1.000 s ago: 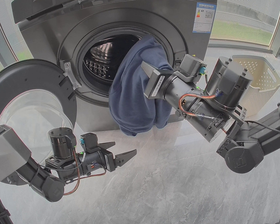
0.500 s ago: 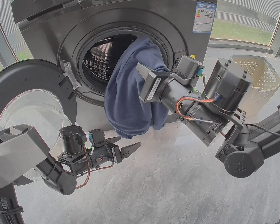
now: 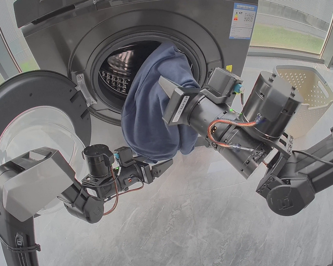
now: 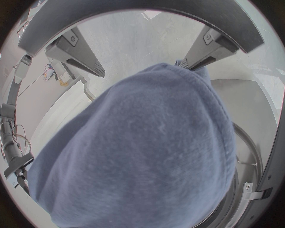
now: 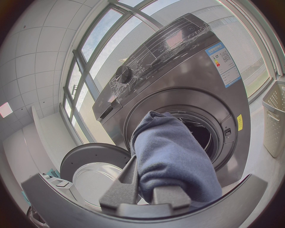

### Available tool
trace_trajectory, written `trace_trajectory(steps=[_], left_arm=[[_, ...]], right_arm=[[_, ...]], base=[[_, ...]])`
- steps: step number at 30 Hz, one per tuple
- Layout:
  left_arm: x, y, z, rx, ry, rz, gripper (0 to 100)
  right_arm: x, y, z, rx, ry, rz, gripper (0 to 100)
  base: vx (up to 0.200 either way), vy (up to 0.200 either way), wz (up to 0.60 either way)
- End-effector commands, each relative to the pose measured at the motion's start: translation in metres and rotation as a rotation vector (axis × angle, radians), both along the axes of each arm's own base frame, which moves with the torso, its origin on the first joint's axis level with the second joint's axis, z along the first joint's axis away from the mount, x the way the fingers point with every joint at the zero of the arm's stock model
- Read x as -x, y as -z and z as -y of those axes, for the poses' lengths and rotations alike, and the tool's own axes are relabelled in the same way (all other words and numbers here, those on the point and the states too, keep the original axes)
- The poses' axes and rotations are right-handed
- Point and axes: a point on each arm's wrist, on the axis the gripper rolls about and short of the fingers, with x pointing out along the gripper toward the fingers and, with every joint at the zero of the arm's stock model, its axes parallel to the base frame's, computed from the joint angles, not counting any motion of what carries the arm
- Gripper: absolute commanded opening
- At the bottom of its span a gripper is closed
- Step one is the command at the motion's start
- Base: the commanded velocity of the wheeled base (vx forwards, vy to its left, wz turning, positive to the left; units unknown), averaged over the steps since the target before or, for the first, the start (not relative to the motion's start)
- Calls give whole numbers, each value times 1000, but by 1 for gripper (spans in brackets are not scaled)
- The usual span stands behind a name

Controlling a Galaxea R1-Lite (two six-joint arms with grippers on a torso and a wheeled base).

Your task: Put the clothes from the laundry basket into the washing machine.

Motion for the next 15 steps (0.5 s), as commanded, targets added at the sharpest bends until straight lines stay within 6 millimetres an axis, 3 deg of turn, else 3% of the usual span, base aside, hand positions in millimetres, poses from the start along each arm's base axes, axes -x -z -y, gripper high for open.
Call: trace_trajectory(steps=[1,8,15], left_arm=[[-5,2,3,13,1,2,100],[6,-13,8,38,21,36,100],[37,-25,14,44,69,33,100]], right_arm=[[1,1,1,4,-2,-5,0],[-3,4,2,8,6,-7,0],[-6,3,4,-1,13,5,0]], base=[[0,0,0],[0,0,0],[0,0,0]])
